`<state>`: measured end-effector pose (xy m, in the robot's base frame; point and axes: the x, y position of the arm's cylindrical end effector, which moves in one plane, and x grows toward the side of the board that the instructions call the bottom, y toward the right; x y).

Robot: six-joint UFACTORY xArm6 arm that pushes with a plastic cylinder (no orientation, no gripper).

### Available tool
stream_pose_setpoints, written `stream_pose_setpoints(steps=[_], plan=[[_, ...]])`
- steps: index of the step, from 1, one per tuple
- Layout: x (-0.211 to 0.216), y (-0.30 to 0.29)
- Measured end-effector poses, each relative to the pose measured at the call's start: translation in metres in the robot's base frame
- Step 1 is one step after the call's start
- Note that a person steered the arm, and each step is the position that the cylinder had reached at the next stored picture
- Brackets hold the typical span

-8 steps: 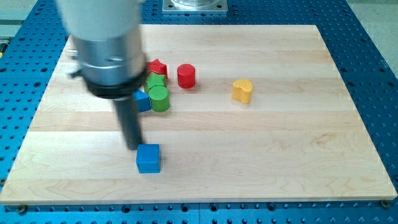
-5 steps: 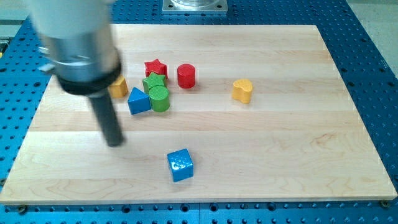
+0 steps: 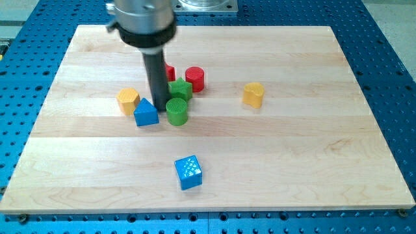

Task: Move the triangle to the top left of the cube

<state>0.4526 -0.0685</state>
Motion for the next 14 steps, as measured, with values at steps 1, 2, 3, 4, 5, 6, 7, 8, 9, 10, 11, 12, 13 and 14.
stream_pose_setpoints(steps=[1, 2, 3, 4, 5, 6, 7, 8, 9, 10, 11, 12, 13, 14], plan=[[0.000, -0.006], [-0.009, -0.007], [0.029, -0.006], [0.060, -0.001], [0.051, 0.051], [0.005, 0.059], [-0.017, 0.059], [-0.019, 0.005], [-0.022, -0.012], [0.005, -0.034], [0.005, -0.080], [-0.009, -0.088], [-0.046, -0.039], [-0.045, -0.045]])
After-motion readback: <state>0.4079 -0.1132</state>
